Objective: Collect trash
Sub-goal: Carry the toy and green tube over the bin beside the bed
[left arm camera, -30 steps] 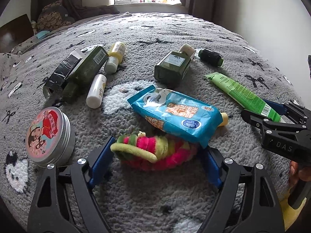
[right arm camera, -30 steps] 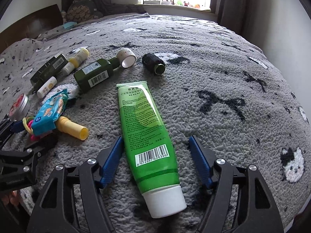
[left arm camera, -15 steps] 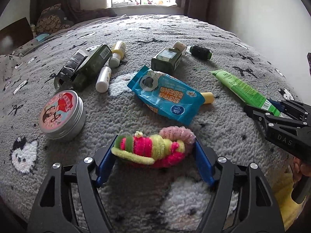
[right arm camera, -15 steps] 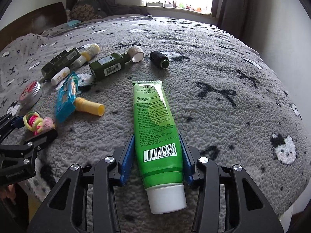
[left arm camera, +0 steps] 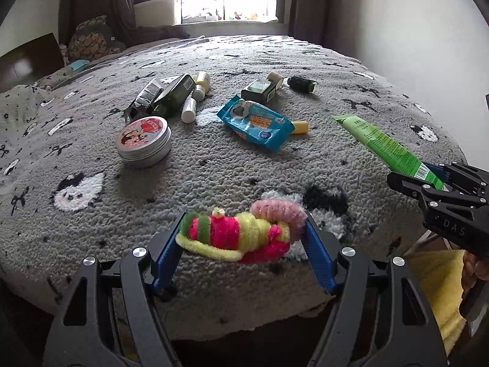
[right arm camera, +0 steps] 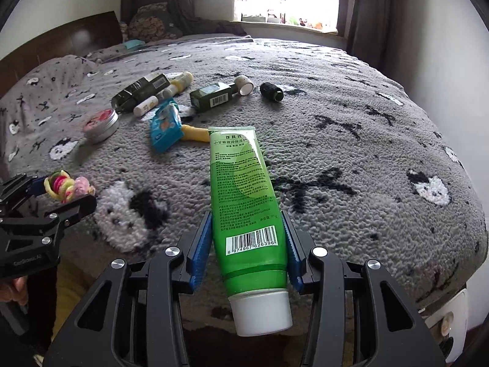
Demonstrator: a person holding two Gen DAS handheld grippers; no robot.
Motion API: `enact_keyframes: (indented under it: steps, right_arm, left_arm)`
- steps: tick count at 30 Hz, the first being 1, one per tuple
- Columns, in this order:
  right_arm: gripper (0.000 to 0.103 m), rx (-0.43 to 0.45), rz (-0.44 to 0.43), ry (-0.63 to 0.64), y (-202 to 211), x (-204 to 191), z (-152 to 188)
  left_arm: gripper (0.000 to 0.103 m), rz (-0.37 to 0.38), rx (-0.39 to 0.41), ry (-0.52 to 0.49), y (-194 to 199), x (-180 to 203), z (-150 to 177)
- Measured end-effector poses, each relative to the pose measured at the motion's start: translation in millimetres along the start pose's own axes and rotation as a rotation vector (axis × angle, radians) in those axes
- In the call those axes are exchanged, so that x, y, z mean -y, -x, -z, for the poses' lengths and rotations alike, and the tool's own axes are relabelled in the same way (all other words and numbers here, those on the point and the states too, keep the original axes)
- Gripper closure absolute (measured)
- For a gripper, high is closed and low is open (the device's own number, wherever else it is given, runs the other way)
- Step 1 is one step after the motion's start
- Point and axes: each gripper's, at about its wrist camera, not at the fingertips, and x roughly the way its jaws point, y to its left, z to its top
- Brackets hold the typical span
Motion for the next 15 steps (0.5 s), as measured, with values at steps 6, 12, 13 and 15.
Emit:
enact_keyframes:
  steps: [6,12,13,15]
  right_arm:
    - [0.059,0.046,-0.043,0.010,40.9,-11.7,24.2]
    - [0.059,0.054,-0.108,0.018,65.1,-23.3,45.7]
    - [0.059,0.053,-0.118,0.019,67.6,-24.6,48.8]
    - [0.059,0.049,-0.134,0.012,69.6,-27.0,55.2]
  left_arm:
    - [0.034,-0.001,0.027,-0.005,32.5,3.9,20.1]
    - [0.034,0.003,0.024,0.006,54.2,7.7,43.4]
    - [0.034,0.003,0.021,0.003,56.2,9.1,47.1]
    - [0.034,-0.001,0.010,-0.006,58.3,11.0,55.8]
